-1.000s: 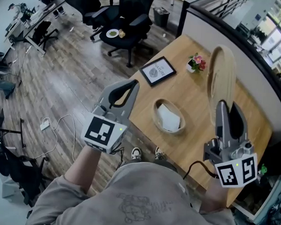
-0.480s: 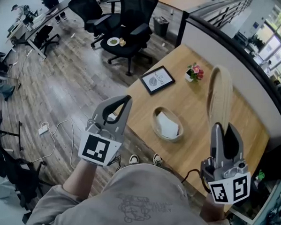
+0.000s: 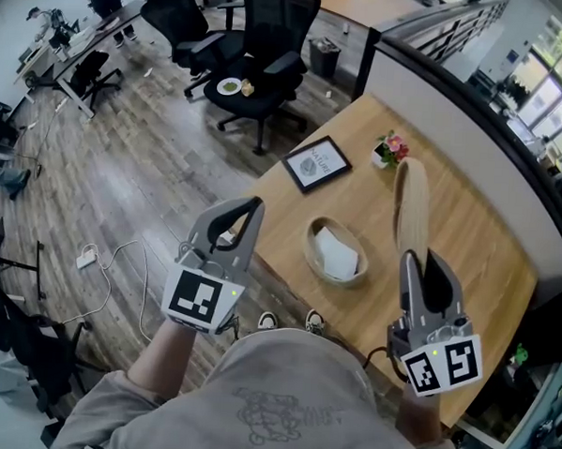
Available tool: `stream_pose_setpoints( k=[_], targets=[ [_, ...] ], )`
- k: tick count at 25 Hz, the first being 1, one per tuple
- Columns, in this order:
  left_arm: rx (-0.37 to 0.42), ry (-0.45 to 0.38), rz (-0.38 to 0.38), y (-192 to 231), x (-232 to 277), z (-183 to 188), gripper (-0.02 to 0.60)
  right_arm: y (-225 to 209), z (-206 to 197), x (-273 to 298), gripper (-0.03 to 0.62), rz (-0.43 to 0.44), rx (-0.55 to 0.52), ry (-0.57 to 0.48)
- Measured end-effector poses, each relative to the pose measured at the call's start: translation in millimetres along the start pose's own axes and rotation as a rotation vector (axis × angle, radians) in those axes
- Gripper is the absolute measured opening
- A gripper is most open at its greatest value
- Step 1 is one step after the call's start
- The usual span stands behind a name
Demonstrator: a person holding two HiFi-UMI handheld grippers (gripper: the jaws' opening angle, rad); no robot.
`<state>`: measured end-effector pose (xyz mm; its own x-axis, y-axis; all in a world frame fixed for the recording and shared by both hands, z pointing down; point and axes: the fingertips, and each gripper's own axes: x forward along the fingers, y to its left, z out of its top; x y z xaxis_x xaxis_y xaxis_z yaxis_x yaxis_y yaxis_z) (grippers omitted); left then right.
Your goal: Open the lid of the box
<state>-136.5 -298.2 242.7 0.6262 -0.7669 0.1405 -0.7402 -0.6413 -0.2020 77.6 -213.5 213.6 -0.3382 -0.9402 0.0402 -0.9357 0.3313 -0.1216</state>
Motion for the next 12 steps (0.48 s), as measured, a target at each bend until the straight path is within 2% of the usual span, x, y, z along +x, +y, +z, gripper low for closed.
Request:
stream_pose_setpoints(
  k=[12],
  targets=[
    [0.002,-0.010,-0.002,-1.5,-1.1,2.4,0.002,-2.2,4.6,3.0,0.086,0.004,-0.014,-0.010]
  ],
)
